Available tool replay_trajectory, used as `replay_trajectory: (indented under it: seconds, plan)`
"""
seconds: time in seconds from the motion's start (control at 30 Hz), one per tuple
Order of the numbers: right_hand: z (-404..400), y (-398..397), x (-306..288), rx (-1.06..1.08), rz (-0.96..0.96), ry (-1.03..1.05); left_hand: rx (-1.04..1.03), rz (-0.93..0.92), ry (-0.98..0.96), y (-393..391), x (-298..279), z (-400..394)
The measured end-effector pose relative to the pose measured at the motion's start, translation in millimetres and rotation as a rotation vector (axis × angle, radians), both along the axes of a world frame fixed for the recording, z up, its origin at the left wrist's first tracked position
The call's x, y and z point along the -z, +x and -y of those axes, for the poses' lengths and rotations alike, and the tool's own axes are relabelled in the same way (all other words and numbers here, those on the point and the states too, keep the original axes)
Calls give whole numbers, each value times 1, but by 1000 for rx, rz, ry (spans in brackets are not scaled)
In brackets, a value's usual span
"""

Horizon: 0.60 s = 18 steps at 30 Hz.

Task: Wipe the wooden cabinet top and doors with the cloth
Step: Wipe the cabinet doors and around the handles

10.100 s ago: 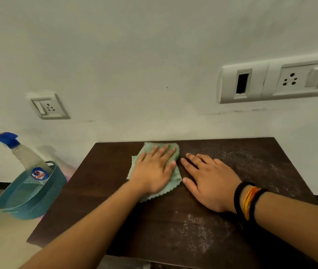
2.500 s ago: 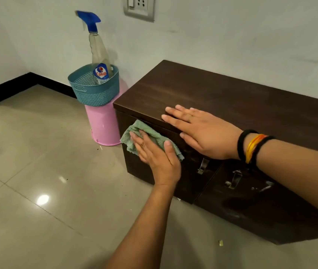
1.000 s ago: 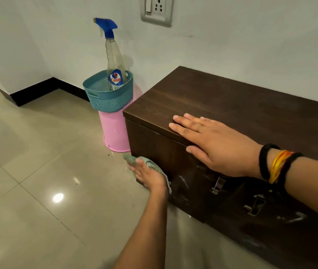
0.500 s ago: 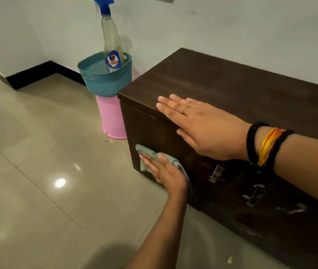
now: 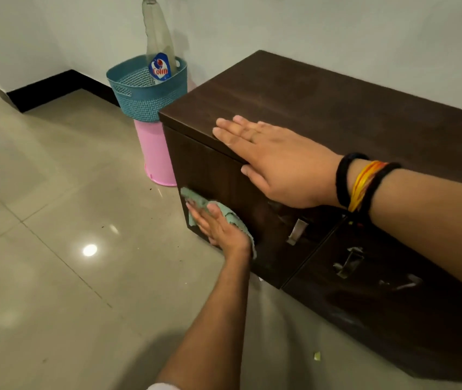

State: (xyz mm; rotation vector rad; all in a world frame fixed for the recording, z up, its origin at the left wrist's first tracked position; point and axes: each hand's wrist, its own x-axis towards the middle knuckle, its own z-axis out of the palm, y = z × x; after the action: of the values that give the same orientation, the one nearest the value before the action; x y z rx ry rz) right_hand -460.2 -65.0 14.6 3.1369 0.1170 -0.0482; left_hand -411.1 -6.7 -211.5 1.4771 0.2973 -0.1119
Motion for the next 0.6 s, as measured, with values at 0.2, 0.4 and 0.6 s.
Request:
replay_trajectory:
  seconds: [0.2,0.4,0.6]
  plan:
    - [1,-1,-1,13,0,5,130,-302,-142,-72,8,4]
    - [4,1,-1,14,-21,78,119,513,234,-37,-37,-3]
    - [5,1,-3,21,-16,122,142,731,354,-36,-49,2]
